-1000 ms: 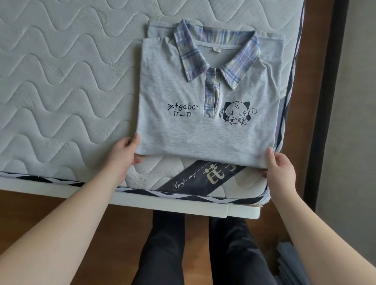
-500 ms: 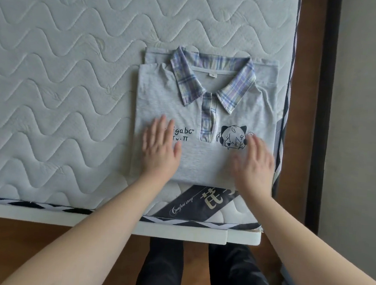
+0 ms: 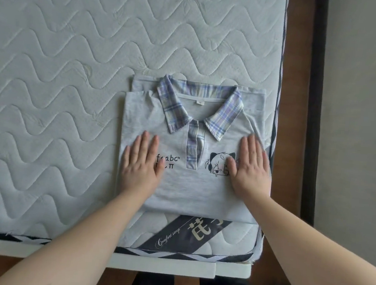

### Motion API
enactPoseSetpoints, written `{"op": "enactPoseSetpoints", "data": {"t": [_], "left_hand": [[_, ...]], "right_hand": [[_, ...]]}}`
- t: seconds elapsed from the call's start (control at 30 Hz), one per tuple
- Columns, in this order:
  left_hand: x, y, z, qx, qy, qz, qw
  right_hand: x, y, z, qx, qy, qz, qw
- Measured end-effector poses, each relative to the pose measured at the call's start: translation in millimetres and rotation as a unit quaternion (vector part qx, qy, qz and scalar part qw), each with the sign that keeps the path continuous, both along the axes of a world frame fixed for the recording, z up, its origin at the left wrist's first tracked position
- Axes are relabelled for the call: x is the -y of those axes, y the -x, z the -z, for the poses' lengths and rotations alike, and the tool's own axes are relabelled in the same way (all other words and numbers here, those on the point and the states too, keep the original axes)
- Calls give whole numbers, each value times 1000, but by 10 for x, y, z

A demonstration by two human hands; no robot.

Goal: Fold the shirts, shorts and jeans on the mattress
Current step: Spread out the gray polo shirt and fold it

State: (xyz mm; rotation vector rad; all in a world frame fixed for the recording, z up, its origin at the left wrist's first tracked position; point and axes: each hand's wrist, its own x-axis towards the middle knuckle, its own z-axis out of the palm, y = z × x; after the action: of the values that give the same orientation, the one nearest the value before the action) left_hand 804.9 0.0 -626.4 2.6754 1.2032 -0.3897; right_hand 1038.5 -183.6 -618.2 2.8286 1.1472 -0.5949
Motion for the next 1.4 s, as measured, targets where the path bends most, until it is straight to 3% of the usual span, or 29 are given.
{"op": "enactPoseSetpoints", "data": {"t": [0.13,0.23,0.33,0.47,0.63,0.77,1.1,1.27,1.4], "left_hand": [[-108,-70,-34,4,5,-39,999],[-100,-201,-111,20,0,3,1000],[-108,-626,-239,96,23,49,994],[-145,-1299,-389,148,63,120,980],[-201,-1982,-417,98,132,21,986],[-299,-2121,-357,92,157,-54,982],[-365,-2199,-330,43,182,-64,980],[-327,-2305,-405,97,178,-2,979],[-301,-2530,-415,152,242,-57,957]], "right_hand": [[-95,-280,-49,-7,-10,50,999],[-307,-426,-129,-27,-87,98,991],[-530,-626,-192,-43,-159,128,978],[-675,-983,-214,-92,-174,176,964],[-689,-1265,-230,-146,-189,182,954],[-708,-1421,-204,-203,-194,250,927],[-732,-1436,-125,-191,-171,236,937],[-766,-1355,-143,-188,-166,239,938],[-790,-1313,-155,-187,-136,228,946]]}}
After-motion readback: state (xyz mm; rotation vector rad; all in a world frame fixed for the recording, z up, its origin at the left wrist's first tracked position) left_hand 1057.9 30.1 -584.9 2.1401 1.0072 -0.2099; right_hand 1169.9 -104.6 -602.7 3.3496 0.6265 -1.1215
